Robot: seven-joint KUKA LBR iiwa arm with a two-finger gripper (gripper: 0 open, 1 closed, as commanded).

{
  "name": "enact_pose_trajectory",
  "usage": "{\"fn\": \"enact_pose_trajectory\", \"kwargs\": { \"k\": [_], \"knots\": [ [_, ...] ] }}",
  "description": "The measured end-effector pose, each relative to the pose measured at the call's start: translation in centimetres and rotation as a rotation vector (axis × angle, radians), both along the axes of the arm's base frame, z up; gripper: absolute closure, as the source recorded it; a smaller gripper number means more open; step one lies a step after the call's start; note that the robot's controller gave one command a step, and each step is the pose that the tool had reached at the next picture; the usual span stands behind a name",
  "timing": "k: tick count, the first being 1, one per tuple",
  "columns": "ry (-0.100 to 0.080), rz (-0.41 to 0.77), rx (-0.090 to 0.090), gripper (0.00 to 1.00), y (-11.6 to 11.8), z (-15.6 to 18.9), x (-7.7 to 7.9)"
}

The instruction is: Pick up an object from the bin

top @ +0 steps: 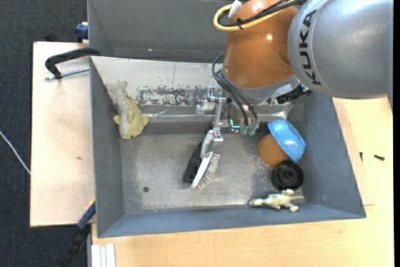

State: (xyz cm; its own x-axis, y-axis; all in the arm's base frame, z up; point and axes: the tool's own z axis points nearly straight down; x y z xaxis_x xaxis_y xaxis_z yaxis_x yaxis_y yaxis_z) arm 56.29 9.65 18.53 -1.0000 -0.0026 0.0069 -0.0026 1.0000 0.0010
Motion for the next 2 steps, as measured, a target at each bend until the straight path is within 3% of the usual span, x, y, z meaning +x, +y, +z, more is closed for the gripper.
{"fn": "enact_pose_trajectory", "kwargs": {
  "k": [1, 2],
  "knots": [
    [-0.029, 0.397, 0.007, 0.0, -8.2, -9.4, 1.2],
    [-0.015, 0.618, -0.001, 0.0, -2.5, -11.1, 1.8]
  ]
}}
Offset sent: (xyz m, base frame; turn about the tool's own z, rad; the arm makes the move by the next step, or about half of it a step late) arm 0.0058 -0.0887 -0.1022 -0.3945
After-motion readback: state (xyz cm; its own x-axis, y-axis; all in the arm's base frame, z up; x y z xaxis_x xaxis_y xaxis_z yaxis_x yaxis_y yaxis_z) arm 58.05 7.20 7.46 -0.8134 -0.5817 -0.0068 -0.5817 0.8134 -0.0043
